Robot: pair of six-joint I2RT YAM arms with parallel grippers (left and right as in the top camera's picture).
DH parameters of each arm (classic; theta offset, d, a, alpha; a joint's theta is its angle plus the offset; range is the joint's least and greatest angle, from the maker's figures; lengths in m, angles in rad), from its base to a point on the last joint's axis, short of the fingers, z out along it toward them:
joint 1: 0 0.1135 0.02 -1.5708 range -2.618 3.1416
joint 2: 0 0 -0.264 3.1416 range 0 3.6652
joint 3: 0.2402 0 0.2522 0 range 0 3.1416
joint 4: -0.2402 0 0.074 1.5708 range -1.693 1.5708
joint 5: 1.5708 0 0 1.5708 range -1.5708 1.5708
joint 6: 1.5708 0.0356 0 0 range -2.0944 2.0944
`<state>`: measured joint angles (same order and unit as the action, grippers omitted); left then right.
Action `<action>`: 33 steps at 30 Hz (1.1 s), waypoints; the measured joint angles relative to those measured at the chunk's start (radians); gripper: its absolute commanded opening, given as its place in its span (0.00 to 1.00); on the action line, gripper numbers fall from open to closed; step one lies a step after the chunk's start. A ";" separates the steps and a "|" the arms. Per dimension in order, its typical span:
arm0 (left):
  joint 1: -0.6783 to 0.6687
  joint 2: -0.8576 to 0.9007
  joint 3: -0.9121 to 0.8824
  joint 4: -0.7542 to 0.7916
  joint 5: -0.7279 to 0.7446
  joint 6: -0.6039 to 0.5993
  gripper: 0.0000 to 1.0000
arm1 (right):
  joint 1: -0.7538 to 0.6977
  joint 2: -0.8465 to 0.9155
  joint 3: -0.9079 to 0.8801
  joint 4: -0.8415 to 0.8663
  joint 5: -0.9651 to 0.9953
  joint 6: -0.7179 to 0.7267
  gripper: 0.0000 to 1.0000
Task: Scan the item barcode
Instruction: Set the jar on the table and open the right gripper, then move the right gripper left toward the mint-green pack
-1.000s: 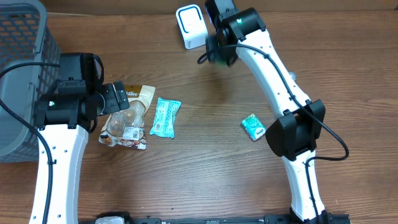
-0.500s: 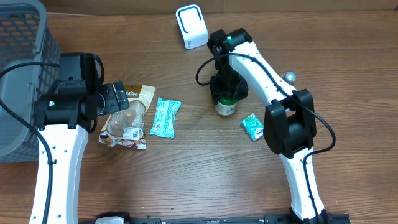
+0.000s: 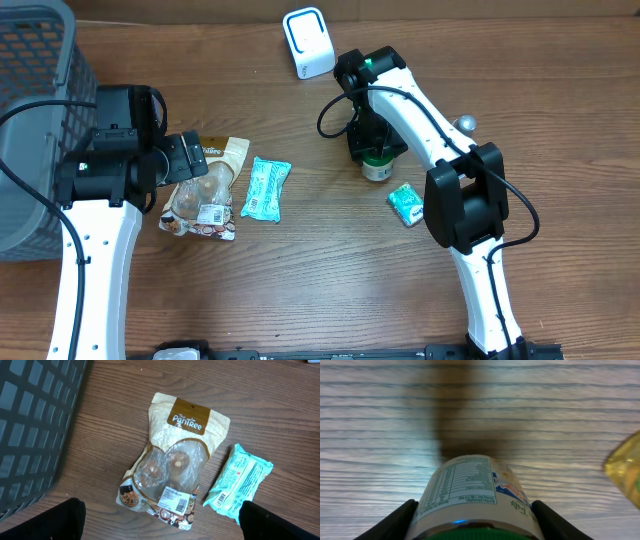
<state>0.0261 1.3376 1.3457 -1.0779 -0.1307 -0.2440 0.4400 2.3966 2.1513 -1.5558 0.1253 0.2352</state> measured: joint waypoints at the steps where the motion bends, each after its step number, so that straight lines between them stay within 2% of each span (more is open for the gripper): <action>1: 0.000 0.000 0.000 0.000 0.000 0.000 1.00 | 0.000 0.000 0.000 -0.005 0.012 0.000 0.54; 7: 0.000 0.000 0.000 0.000 0.000 0.000 1.00 | -0.002 0.000 0.000 -0.012 0.055 -0.003 0.80; 10: 0.000 0.000 0.000 0.000 0.000 0.000 0.99 | -0.003 0.000 0.000 -0.015 0.066 -0.005 1.00; 21: 0.000 0.000 0.000 0.000 0.000 0.000 1.00 | -0.005 0.001 0.028 -0.012 0.085 -0.003 1.00; 25: 0.000 0.000 0.000 0.000 0.000 0.000 1.00 | -0.007 0.004 0.191 -0.047 0.084 -0.003 1.00; 30: 0.000 0.000 0.000 0.000 0.000 0.000 0.99 | -0.007 0.000 0.352 -0.020 -0.016 -0.003 1.00; 32: 0.000 0.000 0.000 0.000 0.000 0.000 0.99 | -0.007 -0.002 0.359 -0.012 -0.072 -0.002 0.82; 33: 0.000 0.000 0.000 0.000 0.000 0.000 1.00 | -0.007 -0.002 0.359 -0.011 -0.102 -0.002 0.68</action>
<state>0.0261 1.3376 1.3457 -1.0775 -0.1307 -0.2440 0.4328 2.3947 2.5099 -1.5669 0.0231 0.2329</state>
